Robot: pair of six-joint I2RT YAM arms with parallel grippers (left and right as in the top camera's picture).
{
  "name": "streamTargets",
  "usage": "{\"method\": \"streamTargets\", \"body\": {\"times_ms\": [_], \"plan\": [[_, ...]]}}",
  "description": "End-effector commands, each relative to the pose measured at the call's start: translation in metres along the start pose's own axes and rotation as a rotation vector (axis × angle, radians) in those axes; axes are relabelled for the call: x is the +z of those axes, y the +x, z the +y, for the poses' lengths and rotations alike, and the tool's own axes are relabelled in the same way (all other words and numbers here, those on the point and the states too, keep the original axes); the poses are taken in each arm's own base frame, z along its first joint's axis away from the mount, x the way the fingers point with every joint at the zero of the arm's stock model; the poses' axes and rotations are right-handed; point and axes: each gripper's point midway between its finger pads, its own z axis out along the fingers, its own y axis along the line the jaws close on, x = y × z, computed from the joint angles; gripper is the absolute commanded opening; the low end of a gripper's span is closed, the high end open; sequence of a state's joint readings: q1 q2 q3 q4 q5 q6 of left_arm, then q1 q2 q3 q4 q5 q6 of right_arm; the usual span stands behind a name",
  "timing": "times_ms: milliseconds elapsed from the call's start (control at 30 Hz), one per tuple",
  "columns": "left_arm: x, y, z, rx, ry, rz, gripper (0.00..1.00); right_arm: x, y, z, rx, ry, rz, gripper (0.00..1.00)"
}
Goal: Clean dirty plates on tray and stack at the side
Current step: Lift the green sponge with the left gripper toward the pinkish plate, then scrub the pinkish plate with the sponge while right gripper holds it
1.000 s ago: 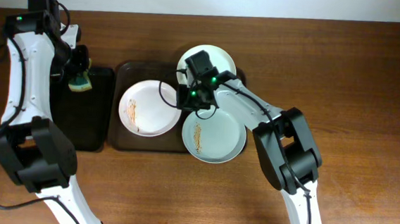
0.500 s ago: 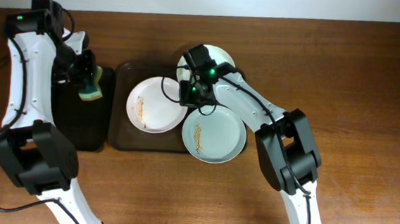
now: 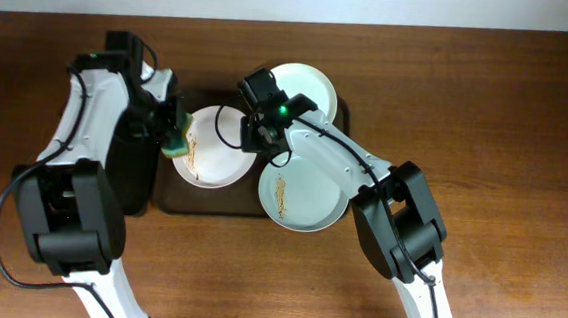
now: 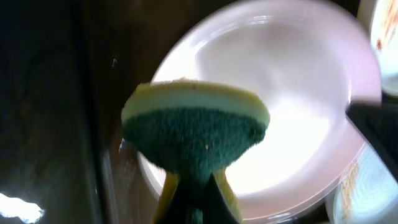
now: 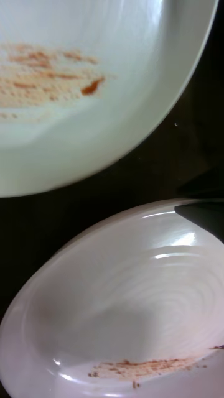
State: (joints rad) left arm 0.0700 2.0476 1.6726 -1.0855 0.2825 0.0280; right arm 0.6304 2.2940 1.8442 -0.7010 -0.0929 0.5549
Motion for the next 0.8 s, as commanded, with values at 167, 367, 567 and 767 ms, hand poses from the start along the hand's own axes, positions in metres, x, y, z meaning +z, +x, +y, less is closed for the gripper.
{"method": "streamTargets", "body": {"times_ms": [167, 367, 567, 767], "plan": [[0.051, 0.015, -0.015, 0.024, 0.056, -0.039, 0.01, -0.021, -0.003, 0.031, 0.006, -0.155, 0.028, 0.04], [0.067, 0.023, 0.016, -0.025, -0.097, -0.044, 0.01, -0.023, 0.004, 0.018, 0.065, -0.207, 0.111, 0.04], [0.070, 0.022, 0.020, -0.024, -0.116, -0.049, 0.01, -0.013, 0.007, 0.001, 0.133, -0.406, 0.199, 0.04], [0.069, 0.021, 0.020, -0.023, -0.115, -0.053, 0.01, -0.007, 0.010, -0.001, 0.094, -0.396, 0.183, 0.04]]}}
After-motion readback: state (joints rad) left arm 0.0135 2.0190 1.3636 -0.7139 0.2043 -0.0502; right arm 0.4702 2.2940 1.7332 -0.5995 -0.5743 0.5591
